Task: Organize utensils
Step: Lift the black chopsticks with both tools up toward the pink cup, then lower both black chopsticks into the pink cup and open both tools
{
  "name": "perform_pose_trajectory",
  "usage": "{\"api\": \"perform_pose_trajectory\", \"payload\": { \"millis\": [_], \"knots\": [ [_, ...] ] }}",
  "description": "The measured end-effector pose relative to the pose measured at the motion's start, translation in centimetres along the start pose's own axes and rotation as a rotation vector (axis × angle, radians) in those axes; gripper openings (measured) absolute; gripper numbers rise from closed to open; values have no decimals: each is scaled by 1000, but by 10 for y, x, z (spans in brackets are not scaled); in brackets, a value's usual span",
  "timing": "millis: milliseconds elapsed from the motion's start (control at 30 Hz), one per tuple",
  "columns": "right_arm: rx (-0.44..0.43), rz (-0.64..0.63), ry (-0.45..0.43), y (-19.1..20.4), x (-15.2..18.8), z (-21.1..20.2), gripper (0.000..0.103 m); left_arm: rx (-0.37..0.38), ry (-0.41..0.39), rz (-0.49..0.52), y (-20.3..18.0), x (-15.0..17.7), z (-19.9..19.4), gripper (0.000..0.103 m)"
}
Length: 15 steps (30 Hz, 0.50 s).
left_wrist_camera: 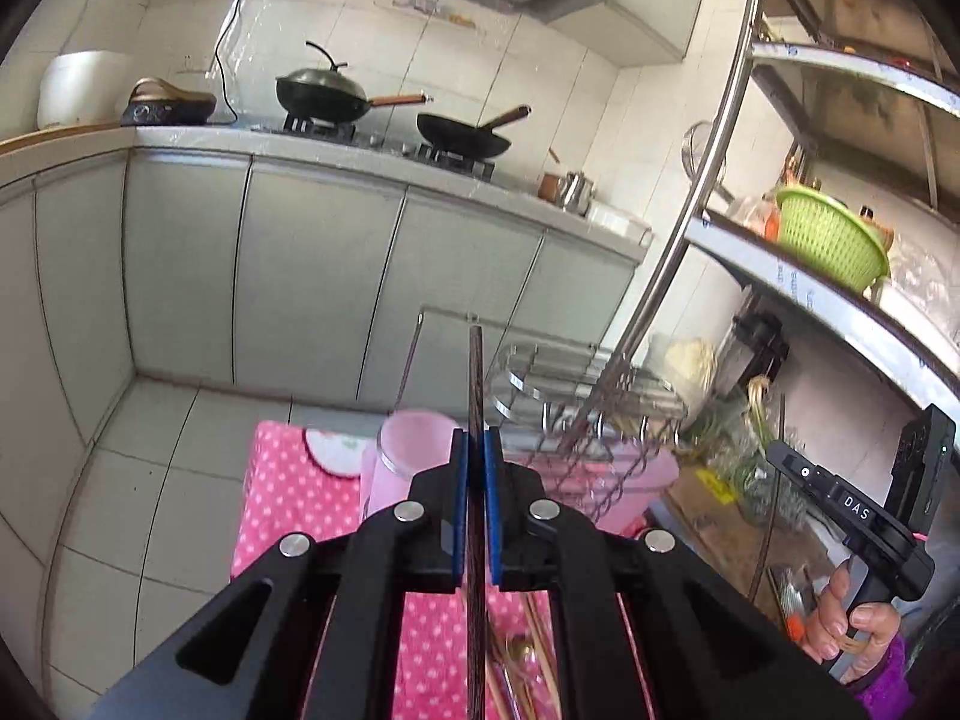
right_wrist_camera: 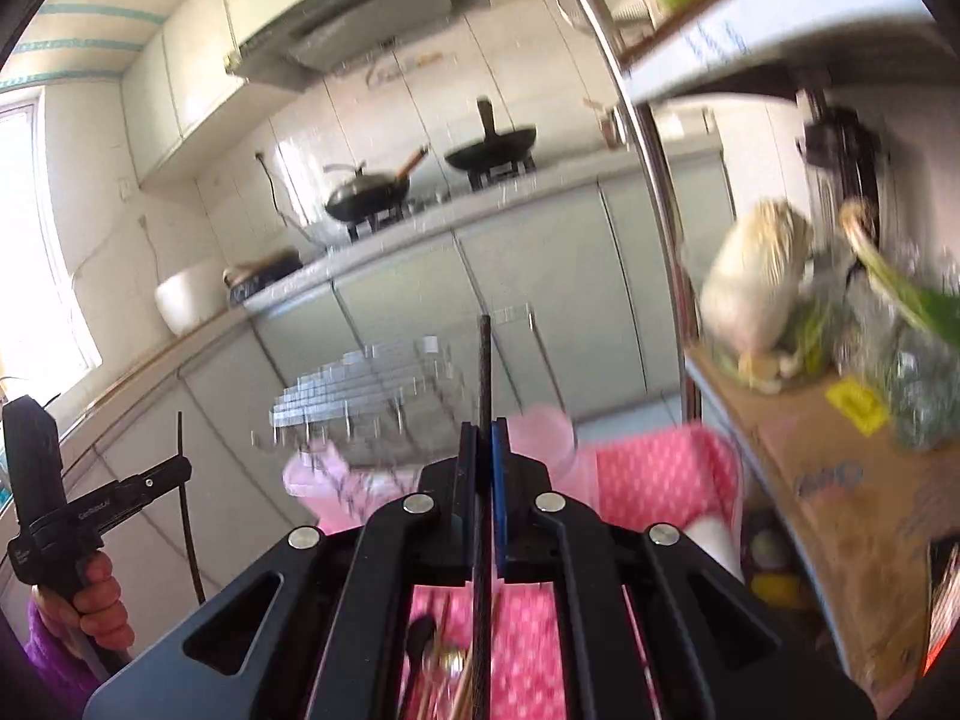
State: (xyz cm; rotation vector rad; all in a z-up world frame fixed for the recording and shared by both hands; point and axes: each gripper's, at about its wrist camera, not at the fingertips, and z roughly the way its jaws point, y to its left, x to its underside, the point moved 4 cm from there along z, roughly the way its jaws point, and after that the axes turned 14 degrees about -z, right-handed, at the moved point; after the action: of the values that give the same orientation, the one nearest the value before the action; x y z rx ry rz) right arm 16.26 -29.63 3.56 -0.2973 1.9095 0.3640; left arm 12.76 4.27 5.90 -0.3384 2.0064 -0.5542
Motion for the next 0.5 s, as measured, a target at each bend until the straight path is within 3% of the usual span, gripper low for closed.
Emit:
{"api": "perform_pose_trajectory", "payload": {
  "millis": [167,333,500],
  "knots": [
    [42,-12,-141,-12,-49,14,5,18,-117,-18,-11,-45,16,4],
    [75,-18,-191,-26,-73,47,5,2,-211,-35,-7,-73,42,4],
    [101,-64,-218,-26,-77,80,5,-27,-286,-38,6,-79,78,4]
  ]
}}
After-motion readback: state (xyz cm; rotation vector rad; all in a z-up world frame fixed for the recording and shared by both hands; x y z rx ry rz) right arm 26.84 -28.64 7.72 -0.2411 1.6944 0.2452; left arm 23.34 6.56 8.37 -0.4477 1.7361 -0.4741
